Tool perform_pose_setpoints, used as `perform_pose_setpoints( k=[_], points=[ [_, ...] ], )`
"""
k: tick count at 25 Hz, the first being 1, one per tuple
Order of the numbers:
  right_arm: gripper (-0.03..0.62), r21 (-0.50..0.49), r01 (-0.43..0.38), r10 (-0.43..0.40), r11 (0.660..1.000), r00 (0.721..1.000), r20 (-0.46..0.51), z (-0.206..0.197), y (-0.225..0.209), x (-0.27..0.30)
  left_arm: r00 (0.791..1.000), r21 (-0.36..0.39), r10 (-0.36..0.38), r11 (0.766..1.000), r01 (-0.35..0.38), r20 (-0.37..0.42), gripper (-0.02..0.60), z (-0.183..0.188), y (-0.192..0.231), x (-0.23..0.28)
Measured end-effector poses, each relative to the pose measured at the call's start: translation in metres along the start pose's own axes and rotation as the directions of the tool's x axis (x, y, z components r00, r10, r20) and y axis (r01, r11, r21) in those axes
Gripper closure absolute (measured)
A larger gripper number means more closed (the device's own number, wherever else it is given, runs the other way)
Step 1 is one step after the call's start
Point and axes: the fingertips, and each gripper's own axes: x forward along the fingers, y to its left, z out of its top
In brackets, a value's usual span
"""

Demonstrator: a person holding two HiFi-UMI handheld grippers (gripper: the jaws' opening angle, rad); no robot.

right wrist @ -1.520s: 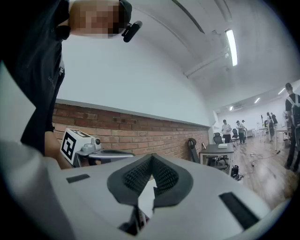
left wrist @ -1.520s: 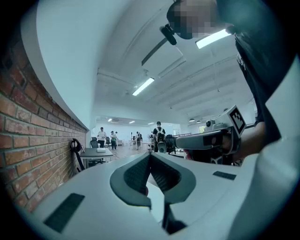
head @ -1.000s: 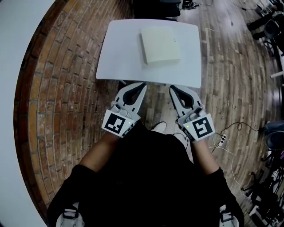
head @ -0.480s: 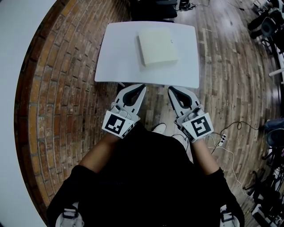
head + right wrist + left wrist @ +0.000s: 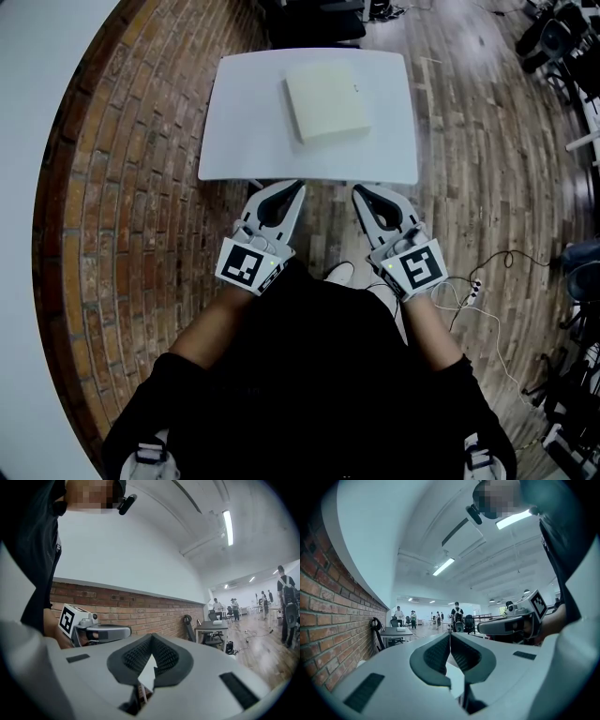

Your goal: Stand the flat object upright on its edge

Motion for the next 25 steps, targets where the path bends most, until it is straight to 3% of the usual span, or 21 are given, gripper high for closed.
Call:
perform_pose_setpoints(
  k=[14,25],
  points=[
    [0.586,0.026,0.044,-0.044,0.999,0.999,-0.004,-0.003,-0.02,-0.003,0.999,-0.005,0.03,1.0,-0.03,-0.037,0.561,-0.01,0.008,0.0],
    [0.586,0.03,0.108,-0.108,0.994,0.994,-0.023,-0.005,-0.069,0.019,1.0,-0.017,-0.001,1.0,0.001,-0.02,0.561,-0.015,0.041,0.046]
  ],
)
